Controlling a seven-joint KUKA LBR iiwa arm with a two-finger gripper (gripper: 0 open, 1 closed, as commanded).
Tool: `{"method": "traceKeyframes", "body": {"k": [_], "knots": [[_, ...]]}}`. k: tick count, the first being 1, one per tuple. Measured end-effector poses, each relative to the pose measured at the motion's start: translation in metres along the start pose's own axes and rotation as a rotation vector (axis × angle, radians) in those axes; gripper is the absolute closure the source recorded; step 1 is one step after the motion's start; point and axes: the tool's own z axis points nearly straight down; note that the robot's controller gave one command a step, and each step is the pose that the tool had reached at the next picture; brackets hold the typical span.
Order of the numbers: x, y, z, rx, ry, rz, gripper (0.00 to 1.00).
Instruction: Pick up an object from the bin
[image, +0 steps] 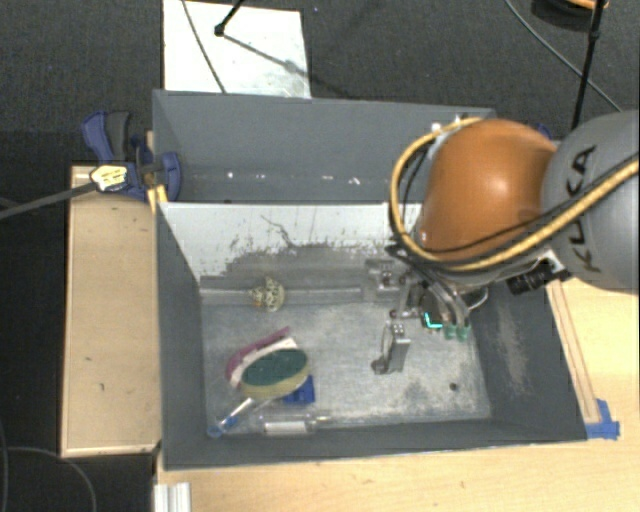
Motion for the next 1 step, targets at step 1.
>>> {"method": "traceKeyframes", "body": {"k": [1], "knots": [[0.0221,0.0594,0.1163,-0.001,0.001,-0.067,0.0]]}}
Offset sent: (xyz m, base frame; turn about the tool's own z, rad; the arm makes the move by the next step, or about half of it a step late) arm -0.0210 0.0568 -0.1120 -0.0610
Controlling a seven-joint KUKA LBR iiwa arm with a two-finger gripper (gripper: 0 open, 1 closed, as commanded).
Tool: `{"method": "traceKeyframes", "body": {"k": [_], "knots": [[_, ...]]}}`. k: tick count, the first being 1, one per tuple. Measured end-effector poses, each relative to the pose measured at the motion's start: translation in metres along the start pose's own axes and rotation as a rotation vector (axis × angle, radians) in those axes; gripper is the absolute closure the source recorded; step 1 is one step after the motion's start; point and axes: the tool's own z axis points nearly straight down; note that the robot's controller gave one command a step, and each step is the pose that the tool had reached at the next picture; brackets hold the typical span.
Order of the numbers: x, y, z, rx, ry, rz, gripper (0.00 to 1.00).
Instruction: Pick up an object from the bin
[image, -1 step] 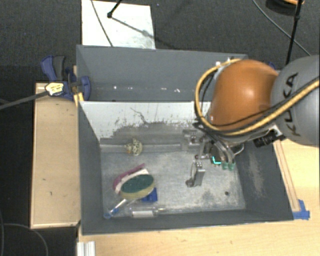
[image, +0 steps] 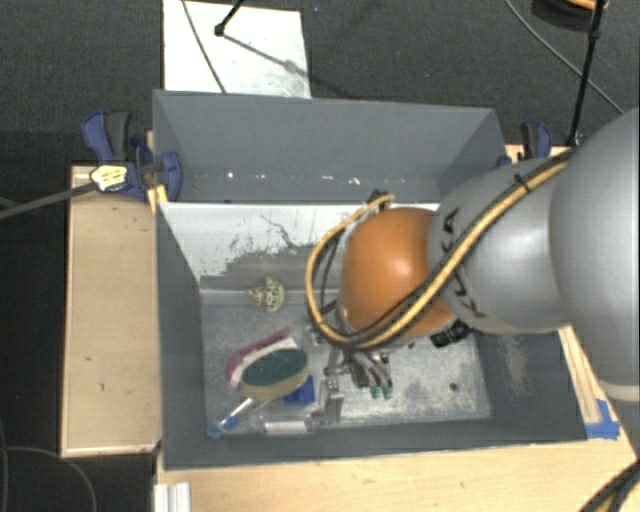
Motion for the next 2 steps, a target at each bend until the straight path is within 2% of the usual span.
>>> {"method": "traceKeyframes", "body": {"k": [1,2], "knots": [[-0.0016,0.0328,0.0492,0.001,-0.009,0.131,0.0],[-0.0082,0.0329,0.0435,-0.006,-0.036,0.137,1.0]]}}
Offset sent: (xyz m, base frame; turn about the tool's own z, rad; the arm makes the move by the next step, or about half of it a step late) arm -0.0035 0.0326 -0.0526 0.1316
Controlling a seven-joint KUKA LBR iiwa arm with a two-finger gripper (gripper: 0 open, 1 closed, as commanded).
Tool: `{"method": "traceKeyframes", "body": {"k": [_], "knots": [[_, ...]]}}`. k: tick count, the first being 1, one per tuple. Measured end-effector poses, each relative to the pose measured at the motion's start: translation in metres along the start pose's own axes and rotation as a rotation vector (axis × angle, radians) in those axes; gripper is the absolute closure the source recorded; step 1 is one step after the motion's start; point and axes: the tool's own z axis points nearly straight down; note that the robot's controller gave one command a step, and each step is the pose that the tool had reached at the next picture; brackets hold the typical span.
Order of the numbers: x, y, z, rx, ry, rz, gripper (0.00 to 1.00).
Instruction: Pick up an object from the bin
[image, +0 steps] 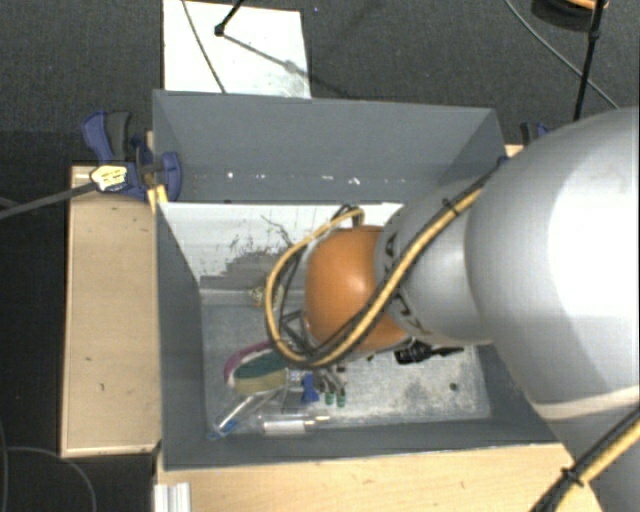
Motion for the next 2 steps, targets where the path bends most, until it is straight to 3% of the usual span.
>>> {"method": "traceKeyframes", "body": {"k": [1,2], "knots": [[-0.034,0.004,-0.092,0.005,0.017,-0.016,1.0],[-0.035,0.015,-0.164,0.004,0.019,-0.041,1.0]]}}
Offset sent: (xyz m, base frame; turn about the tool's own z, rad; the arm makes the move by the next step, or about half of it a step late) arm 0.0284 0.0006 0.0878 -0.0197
